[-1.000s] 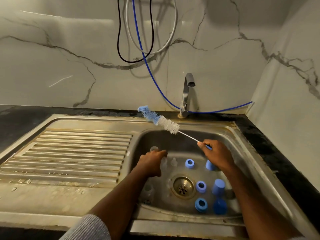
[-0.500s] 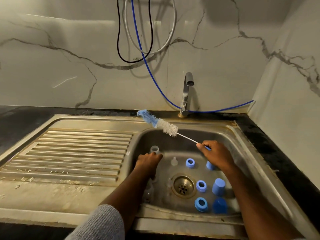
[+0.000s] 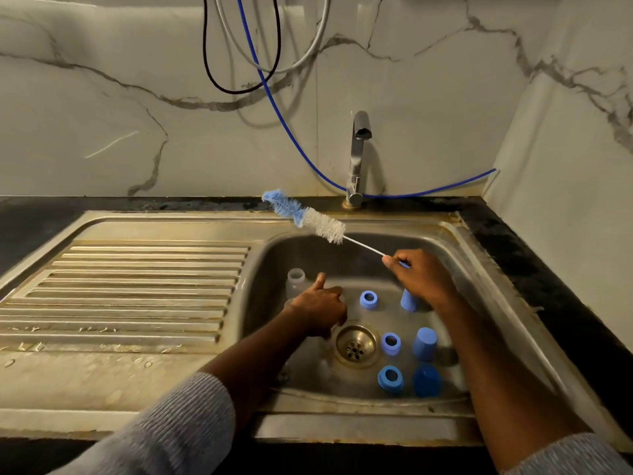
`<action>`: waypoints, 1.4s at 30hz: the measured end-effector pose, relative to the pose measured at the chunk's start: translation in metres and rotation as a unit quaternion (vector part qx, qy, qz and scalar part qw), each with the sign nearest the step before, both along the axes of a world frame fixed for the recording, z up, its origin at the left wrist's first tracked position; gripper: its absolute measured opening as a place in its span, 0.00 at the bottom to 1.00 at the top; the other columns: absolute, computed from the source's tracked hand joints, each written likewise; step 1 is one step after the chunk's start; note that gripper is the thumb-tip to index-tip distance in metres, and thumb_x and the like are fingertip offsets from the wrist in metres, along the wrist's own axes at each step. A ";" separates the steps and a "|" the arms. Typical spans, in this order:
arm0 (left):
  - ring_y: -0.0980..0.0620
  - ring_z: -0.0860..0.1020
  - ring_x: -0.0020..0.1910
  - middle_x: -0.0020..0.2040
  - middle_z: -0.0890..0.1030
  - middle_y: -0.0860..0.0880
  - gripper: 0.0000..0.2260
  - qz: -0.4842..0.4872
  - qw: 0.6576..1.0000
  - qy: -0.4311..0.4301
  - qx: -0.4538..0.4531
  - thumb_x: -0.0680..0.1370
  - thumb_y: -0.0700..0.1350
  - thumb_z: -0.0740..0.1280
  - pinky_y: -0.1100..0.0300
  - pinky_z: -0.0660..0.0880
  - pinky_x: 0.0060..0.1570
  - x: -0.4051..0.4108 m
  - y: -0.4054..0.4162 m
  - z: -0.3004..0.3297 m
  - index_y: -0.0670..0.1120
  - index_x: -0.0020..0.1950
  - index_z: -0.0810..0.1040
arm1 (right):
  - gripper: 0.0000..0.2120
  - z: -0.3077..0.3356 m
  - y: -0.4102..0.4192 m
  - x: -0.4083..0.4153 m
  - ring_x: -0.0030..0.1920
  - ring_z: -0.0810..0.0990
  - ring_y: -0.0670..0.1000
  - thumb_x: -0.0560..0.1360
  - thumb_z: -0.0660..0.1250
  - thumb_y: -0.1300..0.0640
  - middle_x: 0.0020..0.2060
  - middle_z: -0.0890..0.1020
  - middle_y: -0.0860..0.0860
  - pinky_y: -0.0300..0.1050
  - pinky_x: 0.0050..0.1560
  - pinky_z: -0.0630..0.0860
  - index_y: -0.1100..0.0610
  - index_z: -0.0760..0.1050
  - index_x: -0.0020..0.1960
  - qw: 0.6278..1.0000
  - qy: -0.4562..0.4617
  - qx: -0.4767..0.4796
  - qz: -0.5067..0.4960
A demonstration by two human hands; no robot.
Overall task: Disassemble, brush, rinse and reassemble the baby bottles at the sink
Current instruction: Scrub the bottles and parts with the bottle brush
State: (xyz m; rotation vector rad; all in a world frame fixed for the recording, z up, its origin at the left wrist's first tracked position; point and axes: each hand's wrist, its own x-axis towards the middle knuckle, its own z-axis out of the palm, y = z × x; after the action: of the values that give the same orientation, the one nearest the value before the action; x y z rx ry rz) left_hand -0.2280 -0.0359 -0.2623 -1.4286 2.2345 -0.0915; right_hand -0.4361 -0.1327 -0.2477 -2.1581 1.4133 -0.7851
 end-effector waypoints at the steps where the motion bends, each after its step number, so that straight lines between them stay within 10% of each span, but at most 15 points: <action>1: 0.46 0.63 0.76 0.71 0.74 0.46 0.21 -0.002 1.000 -0.014 0.013 0.76 0.50 0.73 0.32 0.47 0.74 -0.001 -0.003 -0.003 0.52 0.68 0.77 | 0.20 0.000 -0.001 0.000 0.31 0.74 0.50 0.80 0.65 0.44 0.28 0.75 0.50 0.53 0.39 0.75 0.54 0.74 0.34 1.000 -0.003 0.000 0.002; 8: 0.47 0.66 0.74 0.68 0.76 0.45 0.15 -0.019 0.999 -0.037 0.021 0.79 0.47 0.69 0.33 0.48 0.75 0.002 -0.013 -0.019 0.49 0.65 0.78 | 0.19 0.000 -0.004 0.008 0.31 0.74 0.48 0.79 0.65 0.43 0.27 0.75 0.49 0.51 0.38 0.75 0.51 0.73 0.33 1.000 -0.021 -0.003 0.012; 12: 0.51 0.72 0.67 0.61 0.80 0.51 0.11 0.081 0.964 0.227 -0.108 0.79 0.49 0.68 0.44 0.61 0.69 0.011 -0.014 0.001 0.54 0.61 0.81 | 0.19 -0.001 -0.005 0.009 0.31 0.76 0.49 0.79 0.65 0.42 0.28 0.77 0.49 0.50 0.38 0.74 0.51 0.75 0.33 1.000 -0.020 0.006 0.006; 14: 0.50 0.81 0.54 0.49 0.84 0.51 0.05 0.181 0.837 0.470 -0.215 0.76 0.49 0.71 0.54 0.74 0.55 0.018 -0.010 0.014 0.51 0.50 0.83 | 0.20 -0.001 -0.006 0.011 0.30 0.75 0.48 0.79 0.65 0.42 0.27 0.77 0.49 0.49 0.37 0.74 0.53 0.77 0.34 0.999 -0.041 0.023 0.001; 19: 0.41 0.84 0.47 0.47 0.85 0.35 0.04 0.388 0.285 0.871 -0.100 0.75 0.30 0.69 0.52 0.82 0.52 0.026 0.013 0.042 0.37 0.47 0.80 | 0.21 0.007 0.003 0.028 0.27 0.68 0.42 0.81 0.65 0.47 0.23 0.73 0.44 0.43 0.36 0.67 0.54 0.77 0.32 0.985 -0.140 0.094 0.031; 22: 0.40 0.85 0.50 0.53 0.83 0.31 0.06 0.376 0.131 0.917 -0.039 0.77 0.28 0.63 0.52 0.82 0.54 0.032 0.017 0.045 0.34 0.50 0.77 | 0.19 0.013 0.016 0.034 0.27 0.68 0.41 0.82 0.64 0.48 0.24 0.72 0.44 0.39 0.36 0.67 0.56 0.78 0.35 0.973 -0.174 0.142 0.046; 32: 0.43 0.82 0.60 0.61 0.81 0.36 0.14 0.332 0.056 0.941 -0.036 0.80 0.30 0.62 0.54 0.80 0.56 0.037 0.003 0.049 0.39 0.64 0.77 | 0.19 0.021 0.036 0.047 0.25 0.66 0.41 0.82 0.62 0.46 0.27 0.70 0.48 0.32 0.25 0.64 0.58 0.77 0.40 0.948 -0.204 0.234 0.073; 42: 0.51 0.82 0.41 0.45 0.83 0.41 0.07 0.313 0.105 0.943 -0.039 0.80 0.41 0.67 0.61 0.83 0.43 0.041 0.007 0.055 0.38 0.55 0.79 | 0.21 0.015 0.034 0.048 0.31 0.71 0.46 0.82 0.62 0.46 0.28 0.73 0.50 0.40 0.36 0.71 0.59 0.77 0.37 0.969 -0.148 0.170 0.101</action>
State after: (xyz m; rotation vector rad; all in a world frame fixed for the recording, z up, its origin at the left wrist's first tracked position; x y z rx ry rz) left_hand -0.1868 -0.0286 -0.2074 0.7670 -0.3231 -1.1632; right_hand -0.3877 -0.0990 -0.2331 -1.7999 1.0680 -0.6949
